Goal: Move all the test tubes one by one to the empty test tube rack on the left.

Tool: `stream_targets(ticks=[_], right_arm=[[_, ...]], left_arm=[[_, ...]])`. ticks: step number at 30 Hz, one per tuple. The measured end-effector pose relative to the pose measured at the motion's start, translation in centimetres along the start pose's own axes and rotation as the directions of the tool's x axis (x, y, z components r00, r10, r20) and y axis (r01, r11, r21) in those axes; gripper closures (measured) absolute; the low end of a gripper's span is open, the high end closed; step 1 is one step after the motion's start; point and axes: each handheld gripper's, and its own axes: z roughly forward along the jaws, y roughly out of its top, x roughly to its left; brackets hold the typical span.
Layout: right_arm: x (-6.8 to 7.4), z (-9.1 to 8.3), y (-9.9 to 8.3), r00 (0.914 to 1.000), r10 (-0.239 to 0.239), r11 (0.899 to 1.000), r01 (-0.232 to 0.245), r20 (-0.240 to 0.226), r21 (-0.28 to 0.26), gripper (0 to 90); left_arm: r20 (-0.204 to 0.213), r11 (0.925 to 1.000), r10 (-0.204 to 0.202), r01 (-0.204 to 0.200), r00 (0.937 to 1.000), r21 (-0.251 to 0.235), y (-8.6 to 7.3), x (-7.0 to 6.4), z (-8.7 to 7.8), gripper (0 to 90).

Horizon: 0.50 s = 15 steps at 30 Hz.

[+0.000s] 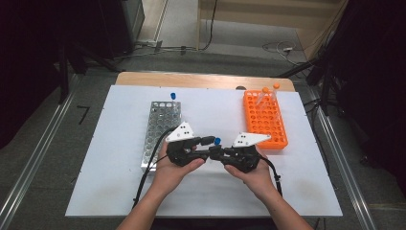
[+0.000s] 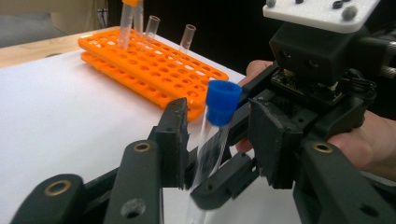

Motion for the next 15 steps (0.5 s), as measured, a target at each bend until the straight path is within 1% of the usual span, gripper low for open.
stream_targets(ticks=[4, 7, 8, 11, 15], right_arm=[[0.39, 0.16, 0.08, 0.9998, -0.016, 1.0, 0.016, -0.013, 0.005, 75.1], [0.55, 0.26, 0.07, 0.9995, -0.025, 1.0, 0.025, -0.02, 0.01, 75.0], [0.55, 0.28, 0.07, 0.9994, -0.026, 1.0, 0.026, -0.022, 0.009, 75.0], [0.46, 0.26, 0.04, 0.9994, -0.019, 1.0, 0.02, -0.03, 0.012, 75.0], [0.39, 0.24, 0.03, 0.9993, -0.019, 1.0, 0.019, -0.031, 0.005, 74.8]], left_arm=[[-0.005, 1.0, 0.003, -0.003, 1.0, 0.007, -0.06, -0.1, 0.17, 69.0], [-0.004, 0.9998, 0.014, -0.014, 0.9999, 0.011, -0.06, -0.16, 0.2, 73.1], [-0.008, 0.9995, 0.026, -0.026, 0.9996, 0.016, -0.06, -0.21, 0.22, 74.0], [-0.024, 0.999, 0.043, -0.043, 0.9988, 0.017, -0.1, -0.26, 0.21, 75.7], [-0.028, 0.9988, 0.048, -0.048, 0.9984, 0.012, -0.1, -0.18, 0.12, 76.6]])
